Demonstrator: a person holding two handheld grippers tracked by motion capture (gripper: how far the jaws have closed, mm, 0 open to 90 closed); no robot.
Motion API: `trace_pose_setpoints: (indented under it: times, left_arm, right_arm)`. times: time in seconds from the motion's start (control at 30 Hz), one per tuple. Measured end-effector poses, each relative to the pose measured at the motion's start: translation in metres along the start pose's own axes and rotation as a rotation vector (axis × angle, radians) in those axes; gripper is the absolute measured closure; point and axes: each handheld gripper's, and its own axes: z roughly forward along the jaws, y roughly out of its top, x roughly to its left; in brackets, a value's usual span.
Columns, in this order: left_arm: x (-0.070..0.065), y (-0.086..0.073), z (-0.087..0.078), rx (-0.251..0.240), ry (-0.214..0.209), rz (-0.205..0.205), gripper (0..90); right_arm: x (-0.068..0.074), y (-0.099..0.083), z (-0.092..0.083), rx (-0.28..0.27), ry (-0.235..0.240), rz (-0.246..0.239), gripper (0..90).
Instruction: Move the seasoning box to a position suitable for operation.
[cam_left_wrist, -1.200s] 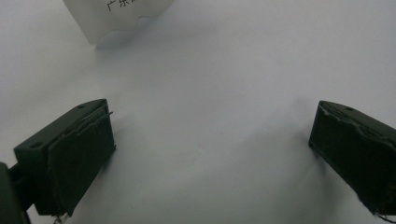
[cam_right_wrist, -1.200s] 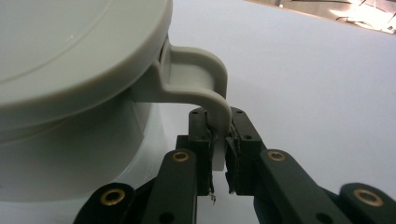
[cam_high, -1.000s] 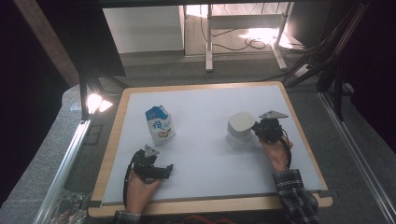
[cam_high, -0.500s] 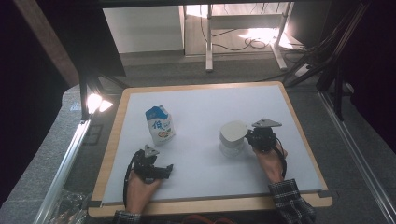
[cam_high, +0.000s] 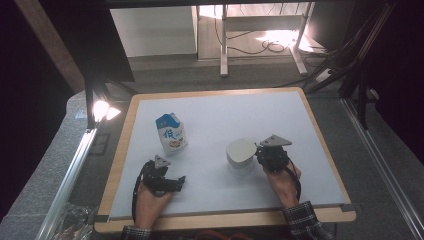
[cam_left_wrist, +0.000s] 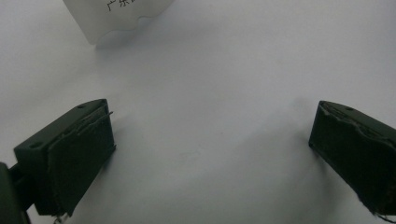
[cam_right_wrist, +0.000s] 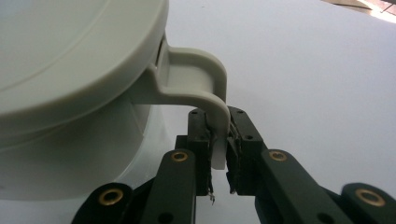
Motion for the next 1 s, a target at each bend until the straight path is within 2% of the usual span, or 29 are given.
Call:
trace_pose_setpoints:
  times: [0.1,0.2,0.37,0.63,0.73,1.0]
  left_arm:
    - [0.0,0.0,0.0,0.0,0.0,0.0,0.0]
    - [0.0,0.0,0.0,0.0,0.0,0.0,0.0]
    - [0.0,0.0,0.0,0.0,0.0,0.0,0.0]
    - [0.0,0.0,0.0,0.0,0.0,0.0,0.0]
    - [0.0,0.0,0.0,0.001,0.0,0.0,0.0]
    - [0.0,0.0,-0.001,-0.002,0.0,0.001,0.3]
  right_arm:
    - [-0.002,-0.003,0.002,0.006,0.011,-0.001,80.2]
    - [-0.01,-0.007,0.001,-0.008,0.063,0.024,76.4]
    - [-0.016,-0.008,-0.005,-0.016,0.099,0.017,71.7]
    - [-0.021,-0.013,-0.011,-0.013,0.137,0.021,69.2]
    - [-0.025,-0.016,-0.016,-0.021,0.167,0.027,68.2]
    - [-0.032,-0.016,-0.027,-0.036,0.195,0.019,67.4]
